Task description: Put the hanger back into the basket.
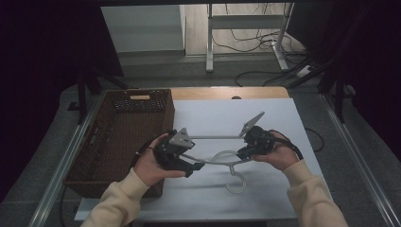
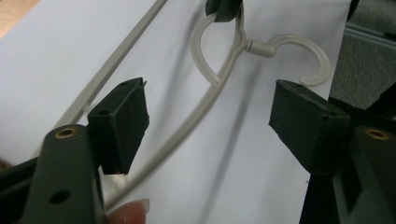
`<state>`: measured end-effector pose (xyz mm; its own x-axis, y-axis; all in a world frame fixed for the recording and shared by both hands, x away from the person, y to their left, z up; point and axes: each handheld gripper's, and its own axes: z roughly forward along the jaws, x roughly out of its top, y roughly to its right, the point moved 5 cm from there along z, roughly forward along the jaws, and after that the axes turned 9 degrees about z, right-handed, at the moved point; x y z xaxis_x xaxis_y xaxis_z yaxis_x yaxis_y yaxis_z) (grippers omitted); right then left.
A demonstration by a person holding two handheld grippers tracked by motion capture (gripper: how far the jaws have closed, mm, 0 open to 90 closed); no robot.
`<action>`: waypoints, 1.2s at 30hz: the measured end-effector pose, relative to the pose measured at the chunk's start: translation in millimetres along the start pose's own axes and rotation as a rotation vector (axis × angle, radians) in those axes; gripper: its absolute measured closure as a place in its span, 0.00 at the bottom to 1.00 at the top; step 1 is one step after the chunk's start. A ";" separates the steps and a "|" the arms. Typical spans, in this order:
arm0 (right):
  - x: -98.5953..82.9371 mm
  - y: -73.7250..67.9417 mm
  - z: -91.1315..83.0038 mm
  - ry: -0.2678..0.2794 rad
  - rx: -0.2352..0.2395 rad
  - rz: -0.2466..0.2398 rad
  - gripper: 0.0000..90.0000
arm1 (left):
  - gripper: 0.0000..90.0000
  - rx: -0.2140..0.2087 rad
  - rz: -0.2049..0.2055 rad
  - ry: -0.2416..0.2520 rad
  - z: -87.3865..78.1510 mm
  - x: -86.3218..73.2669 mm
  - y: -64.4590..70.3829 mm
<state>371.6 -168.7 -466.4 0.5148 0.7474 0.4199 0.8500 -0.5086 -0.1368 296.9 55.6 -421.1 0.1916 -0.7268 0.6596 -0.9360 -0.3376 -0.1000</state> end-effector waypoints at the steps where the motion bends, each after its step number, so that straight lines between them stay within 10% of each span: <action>1: 0.5 -1.2 0.3 -0.002 0.003 -0.007 0.91 | 0.32 -0.011 0.006 -0.009 2.9 1.9 -0.5; 18: 4.7 -14.7 -3.0 -0.010 0.028 -0.055 0.91 | 0.47 -0.115 0.063 -0.218 44.5 -1.3 4.2; 25: 7.7 -18.2 -5.9 0.012 0.051 -0.057 0.91 | 0.80 -0.156 0.091 -0.259 51.6 -3.5 10.5; 36: 8.4 -17.9 -9.9 0.038 0.058 -0.066 0.90 | 0.86 -0.183 0.112 -0.264 51.9 -4.0 12.6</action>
<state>359.6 -157.6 -451.6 0.4541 0.7610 0.4634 0.8874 -0.4327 -0.1591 299.7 23.3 -463.6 0.1317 -0.8914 0.4335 -0.9885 -0.1511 -0.0103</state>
